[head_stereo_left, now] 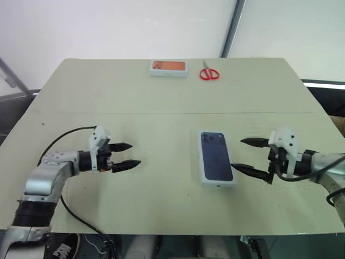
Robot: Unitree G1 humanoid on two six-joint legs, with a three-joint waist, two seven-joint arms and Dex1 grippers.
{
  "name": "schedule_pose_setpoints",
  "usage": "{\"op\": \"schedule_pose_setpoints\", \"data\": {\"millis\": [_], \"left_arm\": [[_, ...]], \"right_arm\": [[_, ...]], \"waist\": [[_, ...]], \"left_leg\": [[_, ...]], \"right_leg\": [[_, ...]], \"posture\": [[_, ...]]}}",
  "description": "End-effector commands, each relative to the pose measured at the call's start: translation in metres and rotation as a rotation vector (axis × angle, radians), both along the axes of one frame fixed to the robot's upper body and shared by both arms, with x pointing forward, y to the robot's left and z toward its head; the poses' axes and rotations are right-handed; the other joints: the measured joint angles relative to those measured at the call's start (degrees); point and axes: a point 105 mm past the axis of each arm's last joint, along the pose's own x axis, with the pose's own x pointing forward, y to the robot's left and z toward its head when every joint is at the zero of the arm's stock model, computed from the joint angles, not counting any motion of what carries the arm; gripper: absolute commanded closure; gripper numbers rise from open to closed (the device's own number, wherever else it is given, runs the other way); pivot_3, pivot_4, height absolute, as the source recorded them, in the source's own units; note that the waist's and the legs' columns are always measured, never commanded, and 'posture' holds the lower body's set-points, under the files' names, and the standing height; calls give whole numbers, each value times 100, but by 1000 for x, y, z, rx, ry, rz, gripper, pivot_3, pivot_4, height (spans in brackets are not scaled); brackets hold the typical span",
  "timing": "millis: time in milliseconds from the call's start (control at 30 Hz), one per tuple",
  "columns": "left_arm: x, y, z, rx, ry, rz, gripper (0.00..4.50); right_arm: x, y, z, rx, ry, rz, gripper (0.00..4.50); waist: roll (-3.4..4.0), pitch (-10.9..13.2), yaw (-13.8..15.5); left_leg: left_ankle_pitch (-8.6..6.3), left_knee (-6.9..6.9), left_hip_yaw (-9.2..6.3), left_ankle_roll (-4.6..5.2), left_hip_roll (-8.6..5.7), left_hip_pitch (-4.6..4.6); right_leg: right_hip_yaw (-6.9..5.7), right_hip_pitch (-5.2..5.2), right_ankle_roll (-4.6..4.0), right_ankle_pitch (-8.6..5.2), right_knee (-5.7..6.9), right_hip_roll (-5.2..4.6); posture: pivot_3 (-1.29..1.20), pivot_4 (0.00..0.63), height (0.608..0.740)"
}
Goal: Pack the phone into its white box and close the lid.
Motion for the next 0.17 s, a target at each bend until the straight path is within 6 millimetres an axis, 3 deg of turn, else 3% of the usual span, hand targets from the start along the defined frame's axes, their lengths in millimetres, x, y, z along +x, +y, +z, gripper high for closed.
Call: {"op": "schedule_pose_setpoints", "data": {"millis": [33,167], "left_arm": [[-5,10,13,1,-55,14,0],[-13,15,9,32,-74,18,0]], "right_arm": [[-4,-3,13,-33,-85,23,15],[-8,-8,6,-44,-60,34,15]], "waist": [[0,0,-2],[1,0,-4]], "left_leg": [[0,-1,1,0,0,0],[0,-5,3,-1,3,0]], "right_leg": [[1,-1,0,0,0,0],[4,-3,-2,0,-2,-2]], "posture": [[0,150,740],[0,150,740]]}}
